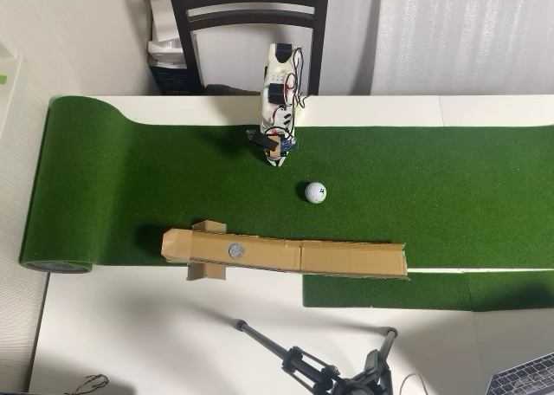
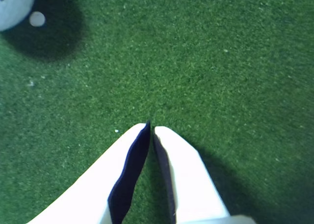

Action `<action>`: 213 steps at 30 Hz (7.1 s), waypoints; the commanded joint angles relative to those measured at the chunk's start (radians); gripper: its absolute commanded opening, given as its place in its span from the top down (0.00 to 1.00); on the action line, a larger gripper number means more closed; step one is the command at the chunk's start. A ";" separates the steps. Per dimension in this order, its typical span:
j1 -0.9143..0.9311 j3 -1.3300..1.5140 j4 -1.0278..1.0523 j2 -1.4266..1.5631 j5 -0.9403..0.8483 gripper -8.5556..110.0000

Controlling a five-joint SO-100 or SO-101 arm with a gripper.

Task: Pick up the golf ball and place it on the gray mark at the back.

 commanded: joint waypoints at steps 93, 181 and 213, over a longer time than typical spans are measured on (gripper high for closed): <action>0.003 0.077 -0.011 0.089 0.002 0.91; -0.207 -0.313 -0.032 0.075 -0.091 0.63; -0.486 -1.114 -0.018 -1.046 0.077 0.60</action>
